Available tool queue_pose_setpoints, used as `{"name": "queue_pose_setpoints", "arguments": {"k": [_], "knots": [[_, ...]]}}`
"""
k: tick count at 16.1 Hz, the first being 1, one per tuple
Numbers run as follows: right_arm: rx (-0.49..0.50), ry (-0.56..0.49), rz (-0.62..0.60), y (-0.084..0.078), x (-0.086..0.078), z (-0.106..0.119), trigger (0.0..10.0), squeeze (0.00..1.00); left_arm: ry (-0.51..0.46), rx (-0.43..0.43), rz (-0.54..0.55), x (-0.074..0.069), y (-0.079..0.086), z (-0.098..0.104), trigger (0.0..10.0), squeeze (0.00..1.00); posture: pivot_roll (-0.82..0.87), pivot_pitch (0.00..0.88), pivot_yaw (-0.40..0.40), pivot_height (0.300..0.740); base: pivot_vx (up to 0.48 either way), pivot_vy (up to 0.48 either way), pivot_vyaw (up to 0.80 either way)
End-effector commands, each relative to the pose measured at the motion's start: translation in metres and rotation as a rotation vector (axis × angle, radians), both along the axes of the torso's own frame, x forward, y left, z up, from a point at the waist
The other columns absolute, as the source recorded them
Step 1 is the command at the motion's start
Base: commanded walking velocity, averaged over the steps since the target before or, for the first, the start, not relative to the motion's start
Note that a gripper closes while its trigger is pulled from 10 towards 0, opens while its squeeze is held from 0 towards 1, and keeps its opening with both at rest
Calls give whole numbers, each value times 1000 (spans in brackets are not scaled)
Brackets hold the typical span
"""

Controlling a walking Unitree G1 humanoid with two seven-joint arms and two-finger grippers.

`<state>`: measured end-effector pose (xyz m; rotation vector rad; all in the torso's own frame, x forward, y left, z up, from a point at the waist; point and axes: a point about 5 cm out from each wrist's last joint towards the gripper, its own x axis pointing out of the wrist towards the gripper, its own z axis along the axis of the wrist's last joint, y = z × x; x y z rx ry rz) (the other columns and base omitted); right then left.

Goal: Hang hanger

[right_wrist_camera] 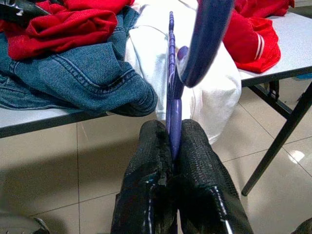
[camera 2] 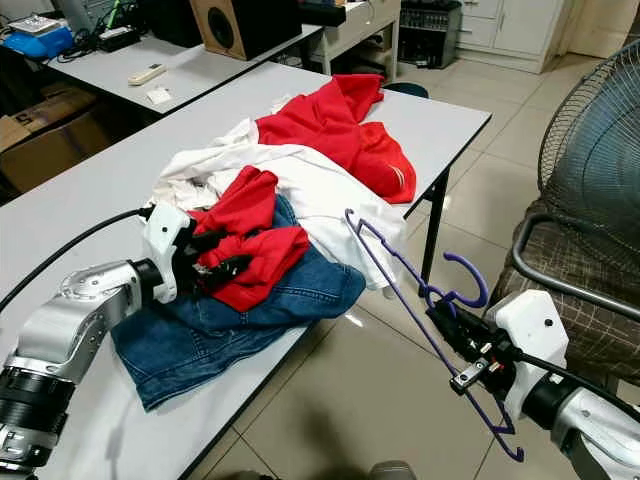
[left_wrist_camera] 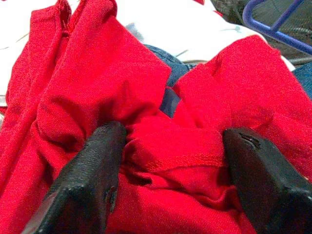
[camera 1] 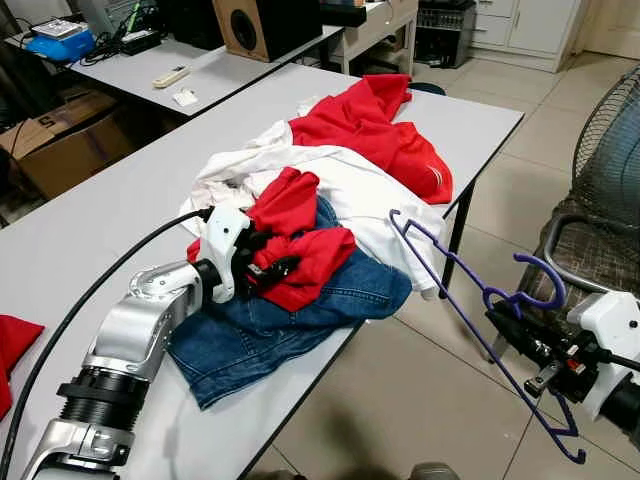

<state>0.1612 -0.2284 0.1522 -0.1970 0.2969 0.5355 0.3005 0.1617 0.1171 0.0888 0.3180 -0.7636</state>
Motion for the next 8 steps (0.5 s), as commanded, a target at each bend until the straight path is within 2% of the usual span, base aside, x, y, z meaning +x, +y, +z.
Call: {"name": "queue_pose_setpoints", "arguments": {"k": [1,8], "knots": [[-15,-34,30,6,1,6,10000,0,-28,-10,21,5,5,9,0,0,-274,0,159,740,0,0,0],[-17,-48,39,6,3,7,10000,0,-27,-57,41,7,1,9,0,0,-274,0,159,740,0,0,0]]}}
